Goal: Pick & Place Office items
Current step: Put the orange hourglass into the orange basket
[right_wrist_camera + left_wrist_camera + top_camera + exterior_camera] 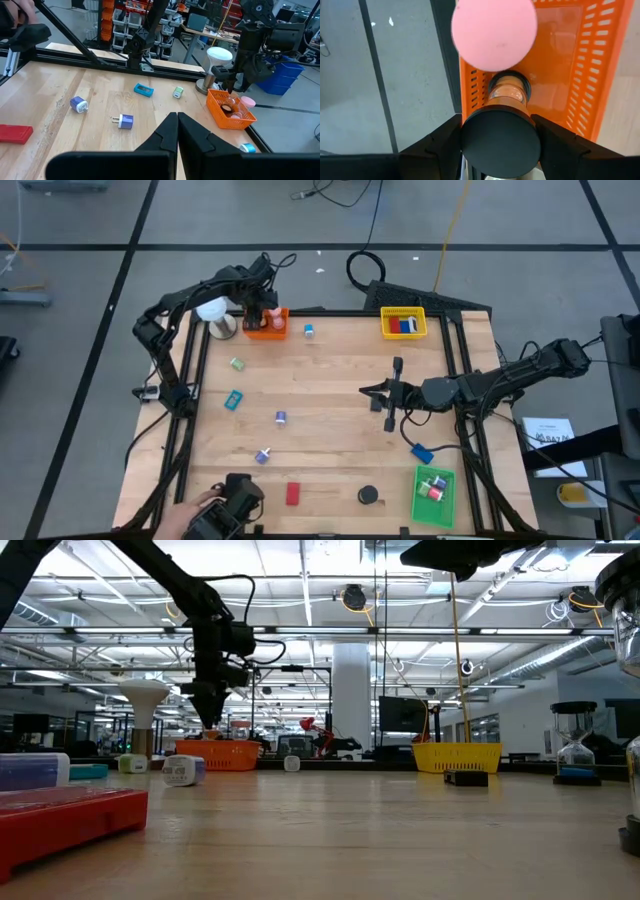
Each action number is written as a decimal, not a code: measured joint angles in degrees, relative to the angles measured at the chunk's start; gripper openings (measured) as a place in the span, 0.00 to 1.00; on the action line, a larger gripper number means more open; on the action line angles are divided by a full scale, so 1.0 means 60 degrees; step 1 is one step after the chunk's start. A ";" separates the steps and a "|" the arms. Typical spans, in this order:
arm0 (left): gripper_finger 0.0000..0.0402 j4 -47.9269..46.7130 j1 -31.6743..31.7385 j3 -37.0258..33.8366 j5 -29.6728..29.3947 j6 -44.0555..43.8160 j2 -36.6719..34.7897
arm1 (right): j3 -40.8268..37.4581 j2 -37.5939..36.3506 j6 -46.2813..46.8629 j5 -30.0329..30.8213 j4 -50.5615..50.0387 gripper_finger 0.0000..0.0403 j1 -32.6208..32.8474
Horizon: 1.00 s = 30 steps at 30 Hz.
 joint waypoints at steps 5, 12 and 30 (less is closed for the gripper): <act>0.52 -0.0012 0.0029 0.0000 0.0002 -0.0002 0.0000 | 0.0000 0.0000 0.0000 0.0001 0.0000 0.01 0.0000; 0.54 -0.0034 0.0029 0.0000 0.0006 -0.0125 0.0000 | 0.0000 0.0000 0.0000 0.0001 0.0000 0.01 0.0000; 0.72 0.0158 -0.0150 0.0002 -0.0988 -0.0464 -0.0144 | 0.0000 0.0000 0.0002 0.0000 0.0000 0.01 -0.0002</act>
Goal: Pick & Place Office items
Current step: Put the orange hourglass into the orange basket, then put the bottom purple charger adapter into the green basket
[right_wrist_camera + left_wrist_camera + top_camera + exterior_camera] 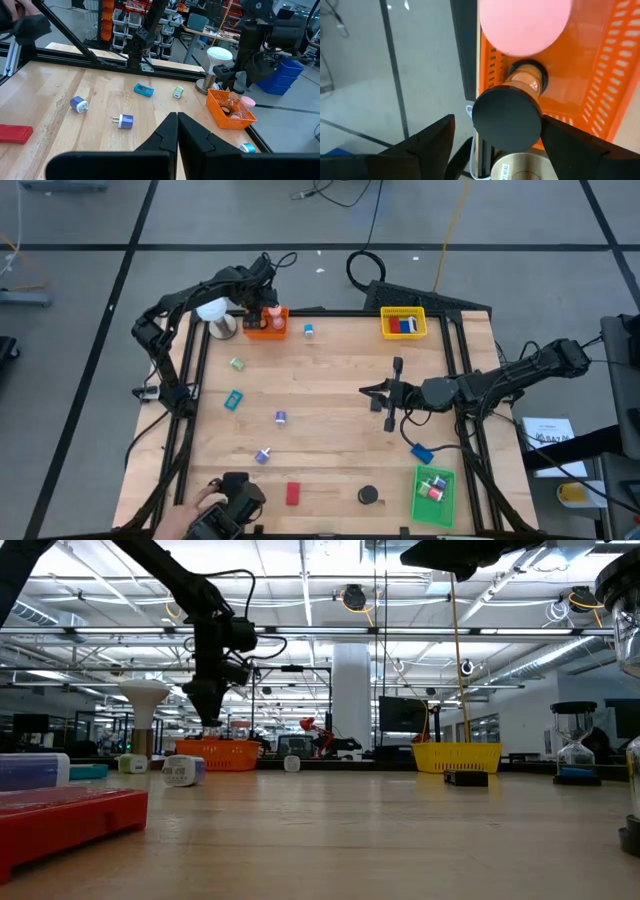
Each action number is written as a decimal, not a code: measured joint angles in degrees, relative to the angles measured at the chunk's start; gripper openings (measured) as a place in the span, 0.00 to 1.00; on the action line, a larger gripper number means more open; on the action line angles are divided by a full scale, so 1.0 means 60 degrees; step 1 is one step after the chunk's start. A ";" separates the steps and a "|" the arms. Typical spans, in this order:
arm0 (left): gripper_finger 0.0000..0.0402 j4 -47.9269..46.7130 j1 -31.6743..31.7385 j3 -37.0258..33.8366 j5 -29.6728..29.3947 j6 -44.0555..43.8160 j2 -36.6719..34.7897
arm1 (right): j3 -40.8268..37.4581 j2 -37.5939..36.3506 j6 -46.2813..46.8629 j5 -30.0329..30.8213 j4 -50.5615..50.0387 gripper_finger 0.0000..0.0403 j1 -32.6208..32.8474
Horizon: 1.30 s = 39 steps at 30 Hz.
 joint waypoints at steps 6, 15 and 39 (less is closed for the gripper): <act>0.72 0.0050 -0.0217 0.0017 -0.0008 -0.0063 -0.0407 | 0.0000 -0.0001 -0.0002 -0.0002 -0.0004 0.01 0.0002; 0.67 -0.0226 -0.0675 0.0017 -0.0368 -0.1508 -0.1887 | 0.0000 -0.0001 -0.0071 0.0002 -0.0040 0.01 -0.0002; 0.03 0.3319 -0.3349 -0.5048 0.2401 -0.5487 -0.5371 | 0.0000 0.0106 0.0487 0.0093 0.0332 0.01 -0.0035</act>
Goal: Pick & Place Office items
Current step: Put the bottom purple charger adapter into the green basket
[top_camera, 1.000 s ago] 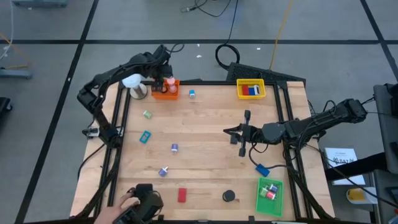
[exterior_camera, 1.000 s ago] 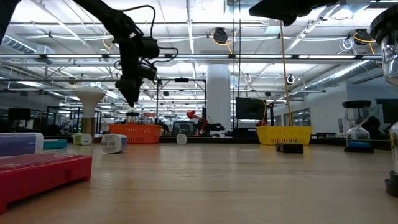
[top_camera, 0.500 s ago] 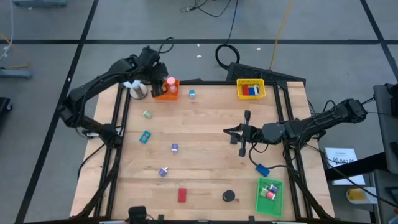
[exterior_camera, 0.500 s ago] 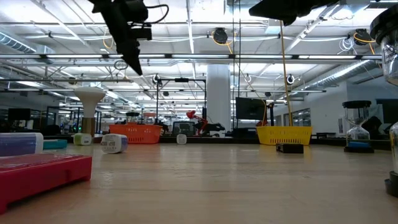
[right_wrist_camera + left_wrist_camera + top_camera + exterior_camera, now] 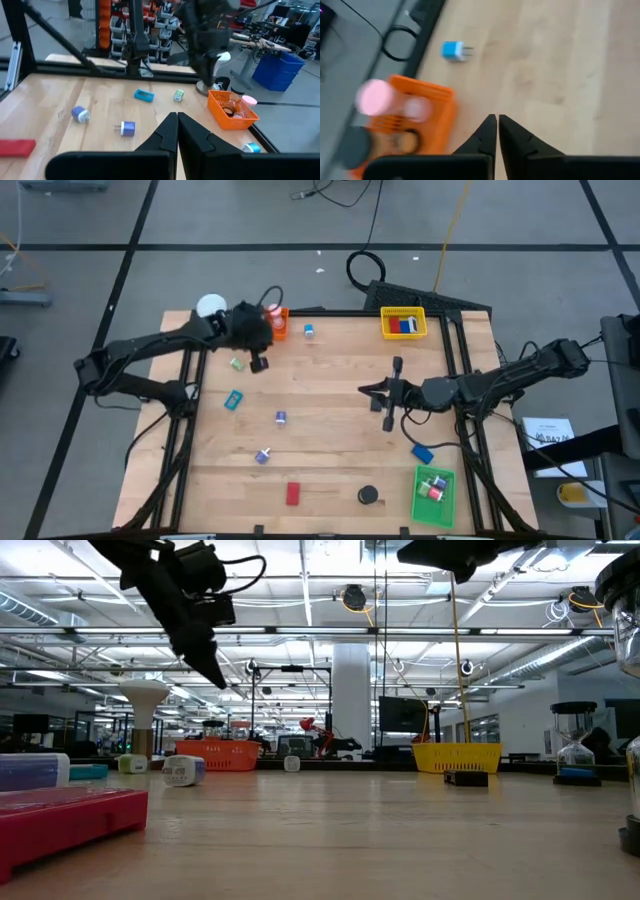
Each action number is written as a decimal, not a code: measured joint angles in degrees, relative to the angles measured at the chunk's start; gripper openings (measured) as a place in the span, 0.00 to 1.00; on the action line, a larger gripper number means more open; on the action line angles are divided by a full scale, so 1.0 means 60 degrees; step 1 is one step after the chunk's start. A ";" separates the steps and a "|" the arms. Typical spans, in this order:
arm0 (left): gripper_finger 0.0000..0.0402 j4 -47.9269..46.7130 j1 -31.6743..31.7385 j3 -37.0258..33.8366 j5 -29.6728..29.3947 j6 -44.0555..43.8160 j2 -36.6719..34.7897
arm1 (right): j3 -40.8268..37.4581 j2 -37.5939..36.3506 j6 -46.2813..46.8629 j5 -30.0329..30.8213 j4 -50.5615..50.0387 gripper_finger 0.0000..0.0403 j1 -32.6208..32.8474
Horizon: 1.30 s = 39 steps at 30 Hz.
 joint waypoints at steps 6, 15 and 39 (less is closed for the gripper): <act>0.01 0.0772 -0.1308 -0.0624 0.1058 -0.1414 -0.0049 | 0.0000 0.0564 -0.0449 -0.0058 0.1081 0.01 -0.0258; 0.03 0.6683 -0.3977 -0.3802 -0.1388 -0.2643 -0.0820 | 0.0000 0.1881 0.0554 -0.0084 0.1703 0.01 -0.0737; 0.06 0.8445 -0.6477 -0.4902 -0.0689 -0.4487 -0.0805 | 0.0004 0.3154 0.2185 -0.0089 0.3033 0.01 -0.2171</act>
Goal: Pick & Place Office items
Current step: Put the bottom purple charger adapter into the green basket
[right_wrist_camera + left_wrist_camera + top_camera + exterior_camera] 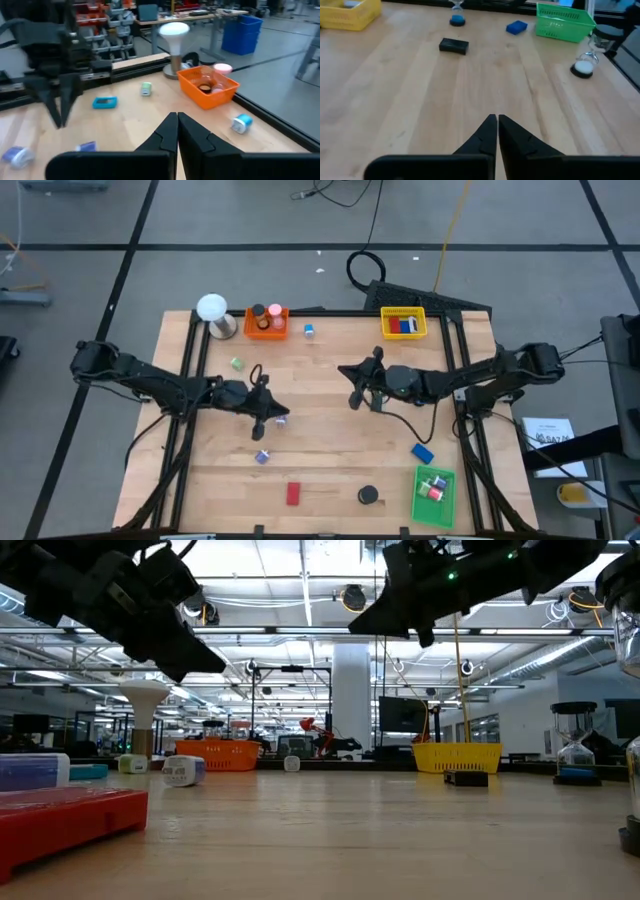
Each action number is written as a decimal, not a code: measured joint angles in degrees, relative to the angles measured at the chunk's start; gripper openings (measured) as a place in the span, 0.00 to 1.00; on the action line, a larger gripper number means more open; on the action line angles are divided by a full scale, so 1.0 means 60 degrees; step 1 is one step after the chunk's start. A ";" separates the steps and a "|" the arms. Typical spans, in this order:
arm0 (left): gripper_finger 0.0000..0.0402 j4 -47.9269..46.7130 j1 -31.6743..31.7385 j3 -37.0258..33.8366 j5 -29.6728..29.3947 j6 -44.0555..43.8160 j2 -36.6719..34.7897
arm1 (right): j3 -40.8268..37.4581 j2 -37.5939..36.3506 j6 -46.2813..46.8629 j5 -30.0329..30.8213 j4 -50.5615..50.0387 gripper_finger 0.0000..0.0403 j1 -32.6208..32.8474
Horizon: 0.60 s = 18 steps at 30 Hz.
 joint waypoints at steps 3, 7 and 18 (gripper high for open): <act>0.10 -0.0020 -0.0599 0.0000 -0.1199 -0.0240 0.0000 | 0.0000 -0.0262 -0.0301 0.0004 -0.0347 0.01 0.0313; 0.14 -0.0451 -0.1456 0.0004 -0.2734 -0.0200 0.0004 | 0.0000 -0.0575 -0.0510 0.0009 -0.0751 0.01 0.0620; 0.17 0.1300 -0.2614 0.0019 -0.2193 -0.1157 0.0685 | 0.0000 -0.0724 -0.0520 0.0027 -0.0977 0.01 0.0776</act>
